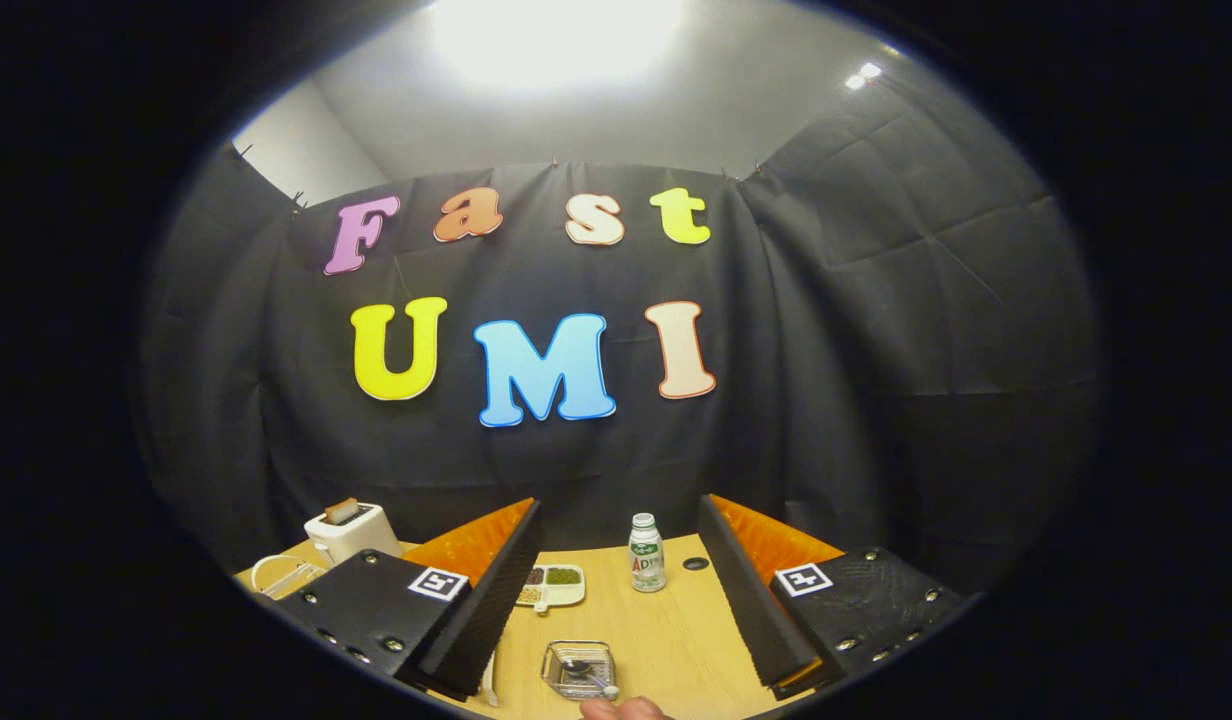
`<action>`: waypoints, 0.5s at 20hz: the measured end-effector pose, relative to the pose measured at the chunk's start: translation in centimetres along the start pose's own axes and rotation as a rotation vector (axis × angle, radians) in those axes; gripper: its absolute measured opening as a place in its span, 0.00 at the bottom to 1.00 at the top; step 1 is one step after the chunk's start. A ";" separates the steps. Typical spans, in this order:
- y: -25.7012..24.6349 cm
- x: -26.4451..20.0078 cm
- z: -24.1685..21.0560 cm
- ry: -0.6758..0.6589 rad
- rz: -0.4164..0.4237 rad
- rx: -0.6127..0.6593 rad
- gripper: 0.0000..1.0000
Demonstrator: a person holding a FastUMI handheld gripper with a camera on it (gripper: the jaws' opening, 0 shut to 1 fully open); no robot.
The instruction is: Take the plate from the dish rack, then take the spoon from the basket and place it into the plate.
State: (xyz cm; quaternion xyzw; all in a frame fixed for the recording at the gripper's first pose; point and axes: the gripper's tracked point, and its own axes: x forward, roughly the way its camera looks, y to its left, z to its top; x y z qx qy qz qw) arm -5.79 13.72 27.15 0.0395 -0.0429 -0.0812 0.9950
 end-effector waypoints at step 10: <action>12.1 1.9 -2.5 0.369 0.148 0.100 0.95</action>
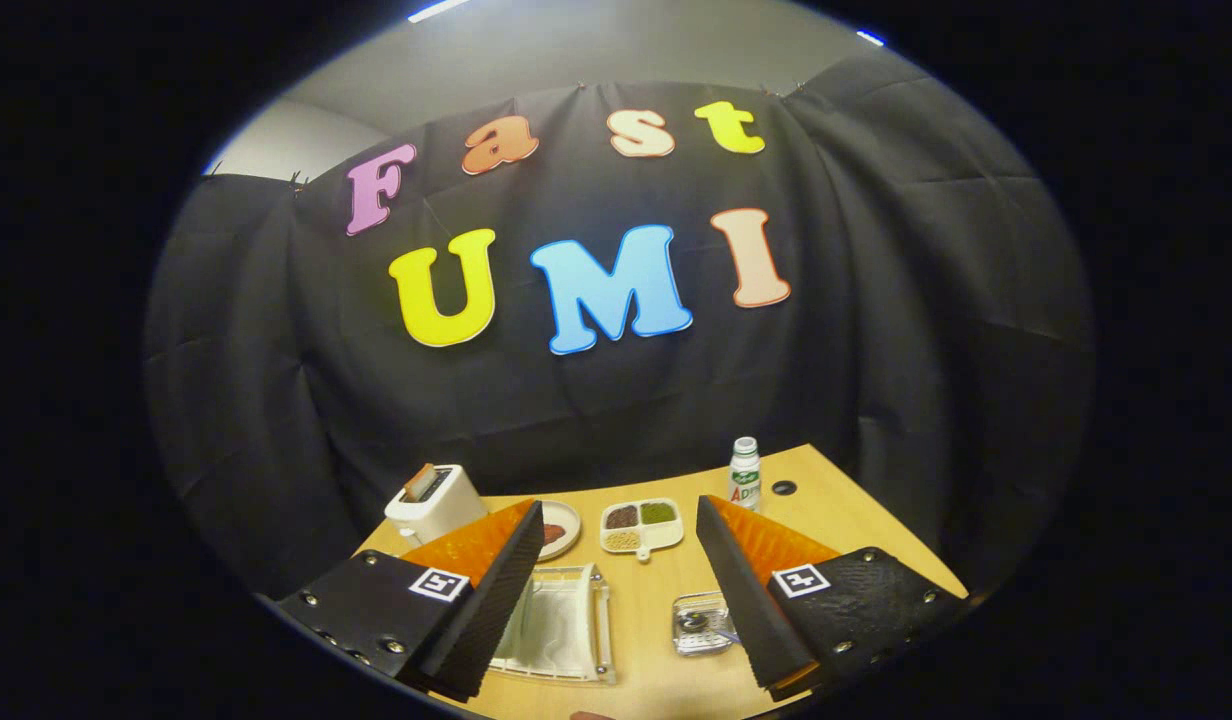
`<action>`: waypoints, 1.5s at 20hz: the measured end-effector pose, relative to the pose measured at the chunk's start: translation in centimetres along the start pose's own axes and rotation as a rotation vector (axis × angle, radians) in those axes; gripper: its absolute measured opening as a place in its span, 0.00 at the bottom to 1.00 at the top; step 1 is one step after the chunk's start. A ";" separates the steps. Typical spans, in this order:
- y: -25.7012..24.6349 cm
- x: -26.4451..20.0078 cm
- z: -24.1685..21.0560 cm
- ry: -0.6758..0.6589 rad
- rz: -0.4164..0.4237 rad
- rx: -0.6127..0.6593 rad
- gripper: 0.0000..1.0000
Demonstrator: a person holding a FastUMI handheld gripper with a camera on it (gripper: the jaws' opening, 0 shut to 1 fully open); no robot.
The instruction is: Take the plate from the dish rack, then take the spoon from the basket and place it into the plate.
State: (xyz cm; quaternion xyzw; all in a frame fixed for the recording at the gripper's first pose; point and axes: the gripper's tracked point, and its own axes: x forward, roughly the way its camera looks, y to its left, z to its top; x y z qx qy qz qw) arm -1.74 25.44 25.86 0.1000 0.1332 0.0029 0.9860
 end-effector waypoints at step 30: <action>8.0 11.8 -17.2 0.600 -0.366 -0.385 0.13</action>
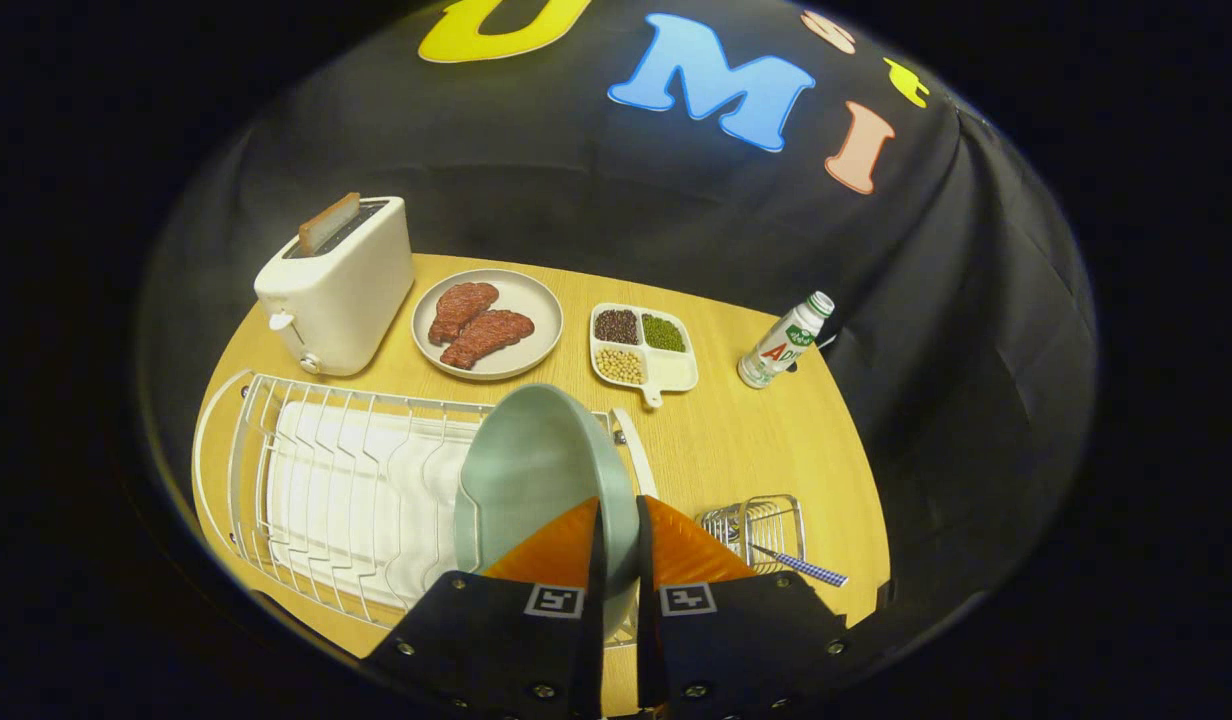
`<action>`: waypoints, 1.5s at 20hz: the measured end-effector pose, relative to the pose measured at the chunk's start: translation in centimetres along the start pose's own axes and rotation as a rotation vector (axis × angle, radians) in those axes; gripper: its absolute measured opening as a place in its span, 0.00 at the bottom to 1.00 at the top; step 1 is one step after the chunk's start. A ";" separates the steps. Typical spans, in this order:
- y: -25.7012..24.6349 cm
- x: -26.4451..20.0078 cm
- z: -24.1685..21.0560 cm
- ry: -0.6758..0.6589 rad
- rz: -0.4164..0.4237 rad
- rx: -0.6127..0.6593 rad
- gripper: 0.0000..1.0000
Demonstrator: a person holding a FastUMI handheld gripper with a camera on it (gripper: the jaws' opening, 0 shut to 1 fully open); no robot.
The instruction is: Take the plate from the dish rack, then take the spoon from the basket and place it into the plate.
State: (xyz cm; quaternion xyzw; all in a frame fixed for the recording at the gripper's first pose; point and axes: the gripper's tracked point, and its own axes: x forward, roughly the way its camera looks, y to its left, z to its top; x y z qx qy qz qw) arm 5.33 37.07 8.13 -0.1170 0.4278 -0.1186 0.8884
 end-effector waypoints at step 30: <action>-13.4 -12.5 -2.2 -0.104 0.543 0.421 0.13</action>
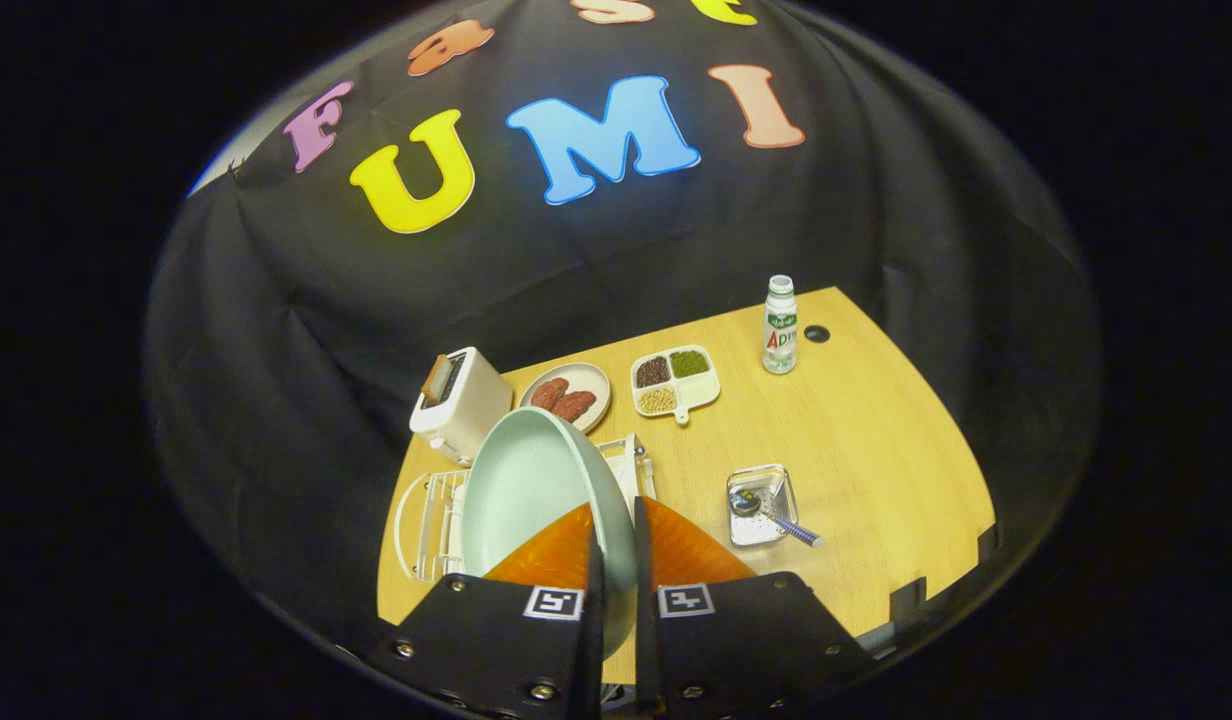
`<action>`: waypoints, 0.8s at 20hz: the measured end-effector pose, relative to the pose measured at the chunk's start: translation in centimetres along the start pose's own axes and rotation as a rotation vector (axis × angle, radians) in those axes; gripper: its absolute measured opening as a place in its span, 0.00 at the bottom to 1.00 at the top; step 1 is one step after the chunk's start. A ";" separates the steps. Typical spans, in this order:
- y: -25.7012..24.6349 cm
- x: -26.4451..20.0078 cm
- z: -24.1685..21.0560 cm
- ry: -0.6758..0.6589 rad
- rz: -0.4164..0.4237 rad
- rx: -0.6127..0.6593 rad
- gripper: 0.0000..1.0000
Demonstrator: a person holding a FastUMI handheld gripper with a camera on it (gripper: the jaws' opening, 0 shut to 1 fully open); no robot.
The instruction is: Take the plate from the dish rack, then take the spoon from the basket and place it into the plate.
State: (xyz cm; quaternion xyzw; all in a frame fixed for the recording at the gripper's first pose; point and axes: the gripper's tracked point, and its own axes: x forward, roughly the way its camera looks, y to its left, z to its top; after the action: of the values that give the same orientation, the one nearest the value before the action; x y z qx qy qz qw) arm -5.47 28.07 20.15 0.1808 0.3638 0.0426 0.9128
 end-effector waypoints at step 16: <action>-15.4 5.1 -21.0 0.385 0.195 0.175 0.13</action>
State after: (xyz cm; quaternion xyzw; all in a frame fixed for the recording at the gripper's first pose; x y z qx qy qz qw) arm -16.84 21.08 -2.73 0.2820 0.5143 0.1327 0.7990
